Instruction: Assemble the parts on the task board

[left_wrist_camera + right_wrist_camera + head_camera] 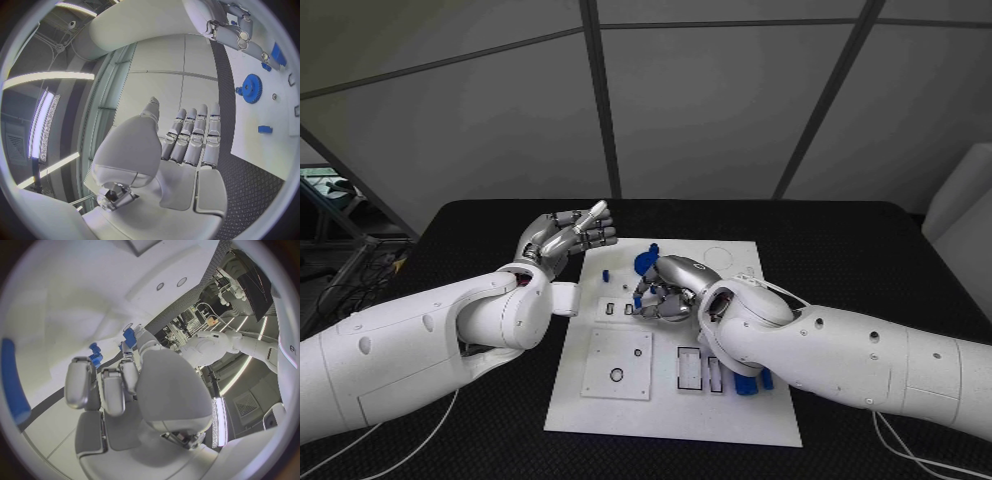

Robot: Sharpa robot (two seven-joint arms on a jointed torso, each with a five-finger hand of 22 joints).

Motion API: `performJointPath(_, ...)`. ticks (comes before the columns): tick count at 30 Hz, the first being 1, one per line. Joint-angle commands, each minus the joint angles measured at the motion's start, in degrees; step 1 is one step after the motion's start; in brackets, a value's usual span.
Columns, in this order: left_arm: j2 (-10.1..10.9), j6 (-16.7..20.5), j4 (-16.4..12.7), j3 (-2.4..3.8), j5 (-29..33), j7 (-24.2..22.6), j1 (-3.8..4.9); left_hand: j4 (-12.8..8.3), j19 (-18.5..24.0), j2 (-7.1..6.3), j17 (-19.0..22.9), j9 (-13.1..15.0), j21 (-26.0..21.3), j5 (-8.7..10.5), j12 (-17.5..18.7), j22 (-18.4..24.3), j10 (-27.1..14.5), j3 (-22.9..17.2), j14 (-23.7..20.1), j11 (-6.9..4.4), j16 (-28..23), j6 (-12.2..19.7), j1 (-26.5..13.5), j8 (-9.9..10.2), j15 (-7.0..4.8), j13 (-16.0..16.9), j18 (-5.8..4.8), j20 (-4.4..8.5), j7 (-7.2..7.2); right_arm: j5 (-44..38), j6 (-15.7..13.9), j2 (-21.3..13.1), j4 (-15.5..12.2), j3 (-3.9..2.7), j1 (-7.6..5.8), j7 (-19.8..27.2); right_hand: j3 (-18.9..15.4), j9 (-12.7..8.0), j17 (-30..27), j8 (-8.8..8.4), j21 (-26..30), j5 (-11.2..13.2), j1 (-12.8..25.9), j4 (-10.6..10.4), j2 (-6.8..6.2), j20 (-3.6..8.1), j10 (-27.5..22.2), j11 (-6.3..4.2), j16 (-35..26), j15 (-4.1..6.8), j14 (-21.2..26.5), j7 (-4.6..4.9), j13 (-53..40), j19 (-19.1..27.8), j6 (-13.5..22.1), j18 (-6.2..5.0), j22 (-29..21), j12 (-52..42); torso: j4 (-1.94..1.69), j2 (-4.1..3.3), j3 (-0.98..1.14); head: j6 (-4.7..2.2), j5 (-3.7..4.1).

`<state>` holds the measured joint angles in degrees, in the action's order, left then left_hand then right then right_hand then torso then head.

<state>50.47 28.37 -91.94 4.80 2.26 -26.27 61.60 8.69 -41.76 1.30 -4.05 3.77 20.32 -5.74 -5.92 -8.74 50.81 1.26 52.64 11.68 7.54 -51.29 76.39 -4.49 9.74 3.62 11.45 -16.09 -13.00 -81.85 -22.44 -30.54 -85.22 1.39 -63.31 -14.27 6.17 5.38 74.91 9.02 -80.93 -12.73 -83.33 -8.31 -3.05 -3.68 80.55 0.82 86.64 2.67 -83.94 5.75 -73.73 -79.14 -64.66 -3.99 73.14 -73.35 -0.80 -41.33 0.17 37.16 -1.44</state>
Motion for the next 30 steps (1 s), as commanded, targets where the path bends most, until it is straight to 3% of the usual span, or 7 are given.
performJointPath(1, -0.09, -0.76, -0.02, 0.06, -0.45, -0.17, 0.13, -0.35, 0.35, 0.33, -0.01, 0.02, -0.03, 0.14, 0.17, 0.06, 0.19, -0.04, 0.35, 0.13, -0.25, -0.25, 0.05, 0.28, 0.13, 0.01, -1.10, 0.01, -0.93, -2.30, 0.91, 0.33, 0.07, 0.02, 0.05, -1.38, 0.30, 0.18, 7.56, 0.13, 0.04, -0.22, -0.27, 0.05, 0.82, 0.17, -0.38, -0.03, -0.09, 0.31, -4.47, -0.33, 0.09, -0.01, -0.21, 0.28, -0.05, 0.26, -0.05, -0.01, 0.02, 0.14, -0.10)
performJointPath(30, -0.05, -0.94, 0.04, 0.06, -0.45, 0.12, 0.13, -0.42, 0.39, 0.34, 0.00, 0.02, -0.04, 0.14, 0.18, 0.07, 0.22, -0.03, 0.33, 0.12, -0.29, -0.29, 0.06, 0.29, 0.14, 0.01, -1.11, 0.00, -0.93, -4.03, 2.64, 0.82, 1.42, 0.07, 0.79, -2.31, 0.06, -0.19, 7.07, -0.74, 0.57, -0.41, 0.52, 0.01, -0.07, -0.14, -1.54, 0.55, -0.37, -0.14, -4.35, 0.40, 1.46, 0.59, 1.44, 0.12, -0.87, 1.97, 0.00, 0.00, 0.03, 0.77, -0.38)
